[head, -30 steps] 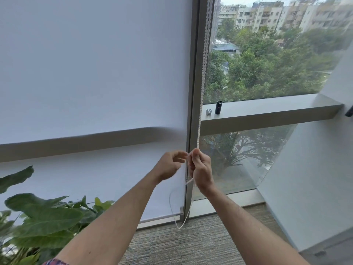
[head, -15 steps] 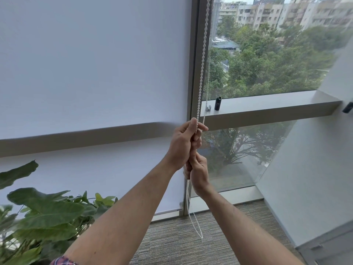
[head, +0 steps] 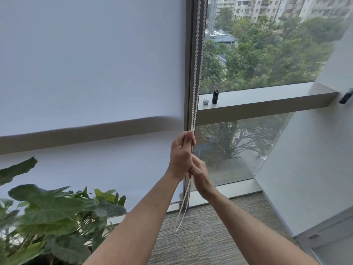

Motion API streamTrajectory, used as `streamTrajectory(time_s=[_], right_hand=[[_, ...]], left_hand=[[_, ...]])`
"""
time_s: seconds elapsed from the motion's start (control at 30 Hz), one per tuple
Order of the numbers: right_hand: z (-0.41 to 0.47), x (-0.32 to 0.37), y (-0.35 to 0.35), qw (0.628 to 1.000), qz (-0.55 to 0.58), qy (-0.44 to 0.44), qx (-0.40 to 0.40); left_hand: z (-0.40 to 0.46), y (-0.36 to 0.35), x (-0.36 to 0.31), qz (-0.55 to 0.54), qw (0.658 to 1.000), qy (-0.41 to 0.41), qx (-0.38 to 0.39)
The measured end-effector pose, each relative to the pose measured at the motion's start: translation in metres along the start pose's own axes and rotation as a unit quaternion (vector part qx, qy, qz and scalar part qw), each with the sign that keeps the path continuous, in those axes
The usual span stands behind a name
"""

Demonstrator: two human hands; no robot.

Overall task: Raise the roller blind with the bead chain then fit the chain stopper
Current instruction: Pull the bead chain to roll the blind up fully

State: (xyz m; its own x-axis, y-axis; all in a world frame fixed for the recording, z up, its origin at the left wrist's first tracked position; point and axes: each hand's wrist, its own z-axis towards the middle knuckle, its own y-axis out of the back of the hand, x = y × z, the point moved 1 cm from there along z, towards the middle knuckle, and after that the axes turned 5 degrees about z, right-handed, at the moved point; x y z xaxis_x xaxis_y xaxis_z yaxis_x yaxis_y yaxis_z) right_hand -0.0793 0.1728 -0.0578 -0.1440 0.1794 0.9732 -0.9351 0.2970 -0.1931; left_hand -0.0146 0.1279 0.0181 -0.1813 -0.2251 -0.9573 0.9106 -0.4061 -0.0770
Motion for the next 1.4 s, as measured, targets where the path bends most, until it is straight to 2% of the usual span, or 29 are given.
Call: streamTrajectory(time_s=[0.17,0.33,0.43,0.63,0.77,0.9,1.1,1.27,1.33,1.4], right_hand=[[0.020,0.036,0.022,0.999,0.043,0.020,-0.008],[0.040,0.082,0.012,0.991,0.109,0.073,0.027],[0.044,0.101,-0.001,0.990,0.085,0.112,0.012],[0.056,0.118,-0.017,0.982,0.085,0.171,-0.006],[0.055,0.109,-0.027,0.987,0.068,0.141,-0.023],[0.057,0.106,-0.025,0.981,0.014,0.182,-0.071],[0.052,0.090,-0.018,0.978,-0.049,0.185,-0.085],[0.033,0.047,-0.011,0.984,-0.073,0.138,-0.086],[0.028,0.031,-0.008,0.985,-0.085,0.120,-0.091],[0.024,0.019,-0.006,0.986,-0.090,0.109,-0.089]], left_hand=[[0.000,-0.002,0.002,-0.003,1.000,-0.009,0.006],[0.007,-0.001,0.005,0.013,1.000,-0.021,-0.005],[0.009,-0.001,0.002,0.035,0.999,-0.038,-0.017],[-0.009,0.009,0.035,0.100,0.994,0.031,-0.021],[-0.016,0.009,0.050,0.092,0.994,0.054,-0.010],[-0.014,0.000,0.051,0.101,0.994,0.046,0.020],[-0.019,0.009,0.066,0.170,0.983,0.021,0.065],[-0.026,0.031,0.082,0.238,0.959,0.050,0.144],[-0.021,0.036,0.082,0.253,0.957,0.050,0.136],[-0.011,0.038,0.071,0.219,0.970,0.064,0.082]])
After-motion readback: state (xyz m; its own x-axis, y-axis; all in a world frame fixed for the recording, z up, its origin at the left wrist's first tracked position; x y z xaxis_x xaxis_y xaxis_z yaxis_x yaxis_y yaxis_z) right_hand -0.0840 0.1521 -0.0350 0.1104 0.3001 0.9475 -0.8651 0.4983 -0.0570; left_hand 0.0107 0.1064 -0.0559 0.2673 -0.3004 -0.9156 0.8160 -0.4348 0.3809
